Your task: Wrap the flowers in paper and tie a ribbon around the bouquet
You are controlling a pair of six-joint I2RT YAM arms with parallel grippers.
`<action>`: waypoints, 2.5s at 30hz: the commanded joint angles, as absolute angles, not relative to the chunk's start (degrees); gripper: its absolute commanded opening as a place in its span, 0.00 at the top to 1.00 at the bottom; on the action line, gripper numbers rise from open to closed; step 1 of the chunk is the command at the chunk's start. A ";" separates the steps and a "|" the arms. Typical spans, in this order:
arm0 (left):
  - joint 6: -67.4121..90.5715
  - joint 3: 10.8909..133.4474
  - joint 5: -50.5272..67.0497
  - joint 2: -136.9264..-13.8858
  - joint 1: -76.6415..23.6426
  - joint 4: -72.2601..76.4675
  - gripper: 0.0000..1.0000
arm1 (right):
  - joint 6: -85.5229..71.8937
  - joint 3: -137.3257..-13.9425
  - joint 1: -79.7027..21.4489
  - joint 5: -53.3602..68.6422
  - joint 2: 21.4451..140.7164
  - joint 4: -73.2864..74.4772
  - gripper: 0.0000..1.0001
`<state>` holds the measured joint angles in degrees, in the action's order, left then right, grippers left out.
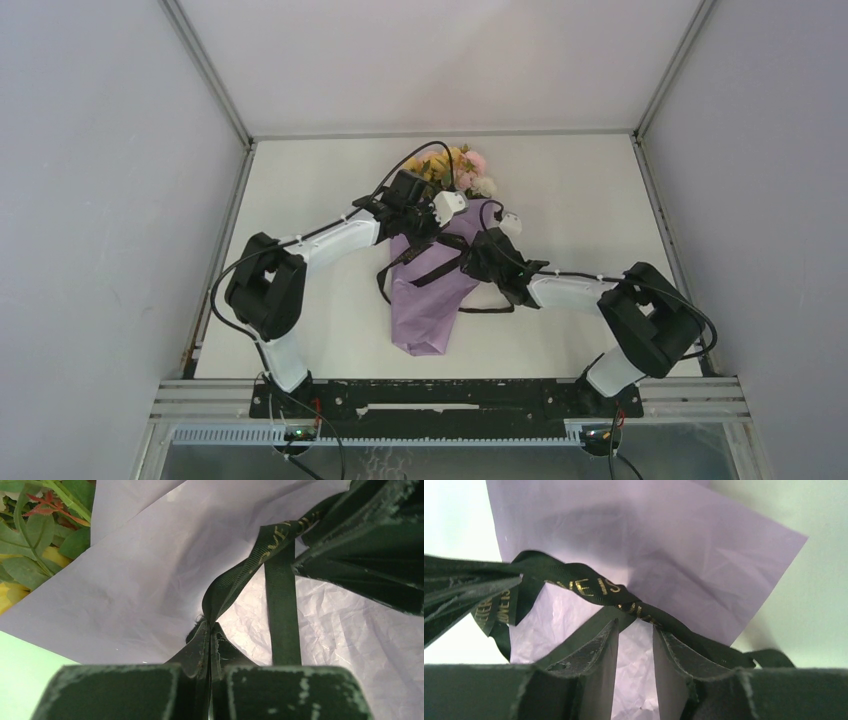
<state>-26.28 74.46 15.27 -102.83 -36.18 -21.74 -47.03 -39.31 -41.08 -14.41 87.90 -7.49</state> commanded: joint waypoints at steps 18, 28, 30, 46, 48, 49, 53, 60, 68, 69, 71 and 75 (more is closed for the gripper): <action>-24.24 75.61 16.13 -101.13 -36.04 -21.55 1.00 | -42.31 -44.47 -36.26 -7.30 96.40 -18.14 0.90; -24.18 74.46 14.74 -95.93 -37.96 -33.57 0.56 | -36.52 -44.09 -36.12 4.98 91.51 -6.44 1.00; -23.60 75.43 14.64 -94.22 -37.36 -36.62 0.46 | -35.96 -43.74 -36.21 8.14 91.75 -5.45 1.00; -7.63 82.28 6.37 -105.22 -29.96 -32.97 0.51 | -33.24 -43.77 -38.53 8.42 91.74 -2.16 1.00; -7.56 82.84 4.88 -106.39 -29.97 -32.29 0.48 | -33.09 -43.77 -38.74 8.42 91.75 -2.08 1.00; -7.71 82.81 4.46 -106.84 -30.17 -31.88 0.47 | -33.03 -43.73 -38.72 8.43 91.72 -2.03 1.00; -8.58 82.55 1.78 -108.75 -31.77 -31.23 0.50 | -32.92 -43.77 -38.66 8.98 91.99 -2.35 1.00; -9.90 81.66 0.26 -109.96 -34.95 -30.32 0.75 | -32.90 -43.77 -38.18 9.50 91.52 -2.21 1.00; -10.32 81.84 1.08 -105.91 -33.07 -30.14 1.00 | -31.77 -43.76 -36.91 12.33 89.22 -0.29 1.00; -10.21 81.75 1.40 -105.22 -32.36 -29.76 1.00 | -31.42 -43.77 -36.75 12.97 88.77 -0.27 1.00; -10.07 81.43 1.80 -103.79 -30.76 -28.86 1.00 | -30.37 -43.77 -36.21 14.43 87.15 2.04 1.00; -9.61 80.97 2.87 -101.63 -27.21 -27.91 1.00 | -28.30 -43.77 -35.24 16.21 84.40 5.02 1.00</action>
<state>-9.93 79.22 1.74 -107.18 -30.59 -30.70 -31.51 -42.70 -36.16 13.54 88.38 2.57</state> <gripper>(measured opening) 0.005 0.006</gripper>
